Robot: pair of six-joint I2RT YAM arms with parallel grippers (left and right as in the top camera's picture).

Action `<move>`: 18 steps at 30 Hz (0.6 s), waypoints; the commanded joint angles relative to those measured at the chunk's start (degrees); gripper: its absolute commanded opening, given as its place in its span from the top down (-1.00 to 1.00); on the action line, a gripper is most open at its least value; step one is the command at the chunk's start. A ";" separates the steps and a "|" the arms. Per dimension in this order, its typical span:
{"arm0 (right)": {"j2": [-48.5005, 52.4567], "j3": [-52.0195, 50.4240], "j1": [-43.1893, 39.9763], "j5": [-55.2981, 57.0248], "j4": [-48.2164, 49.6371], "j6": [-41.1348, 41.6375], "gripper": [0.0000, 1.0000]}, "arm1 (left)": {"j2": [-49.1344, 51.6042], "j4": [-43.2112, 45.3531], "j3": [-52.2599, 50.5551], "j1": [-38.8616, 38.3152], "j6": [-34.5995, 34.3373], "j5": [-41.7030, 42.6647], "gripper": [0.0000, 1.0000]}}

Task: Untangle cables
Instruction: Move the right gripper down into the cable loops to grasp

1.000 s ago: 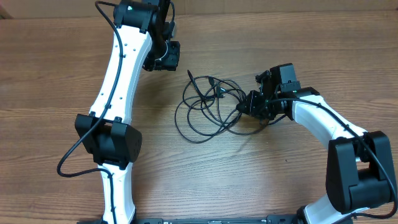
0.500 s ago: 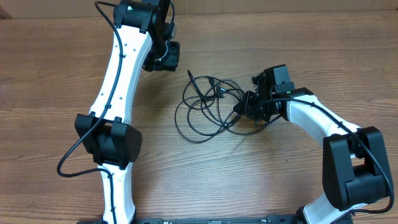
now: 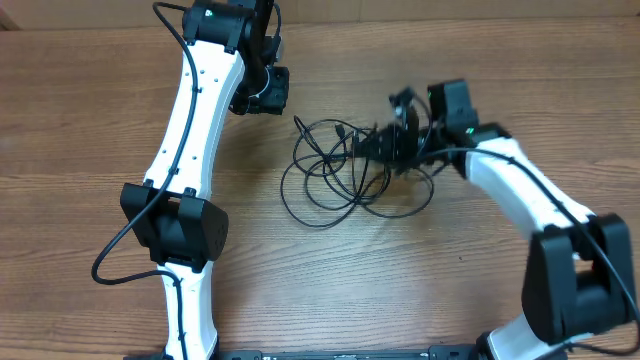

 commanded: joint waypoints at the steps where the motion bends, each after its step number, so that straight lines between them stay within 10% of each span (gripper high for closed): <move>1: -7.30 9.70 -0.37 3.50 -3.56 -5.84 0.92 | -0.22 -0.07 0.02 0.00 -1.18 -0.61 0.23; 18: -10.12 47.06 -0.61 21.62 -12.96 -13.22 0.93 | -0.22 0.72 0.02 0.00 -1.18 -0.59 0.22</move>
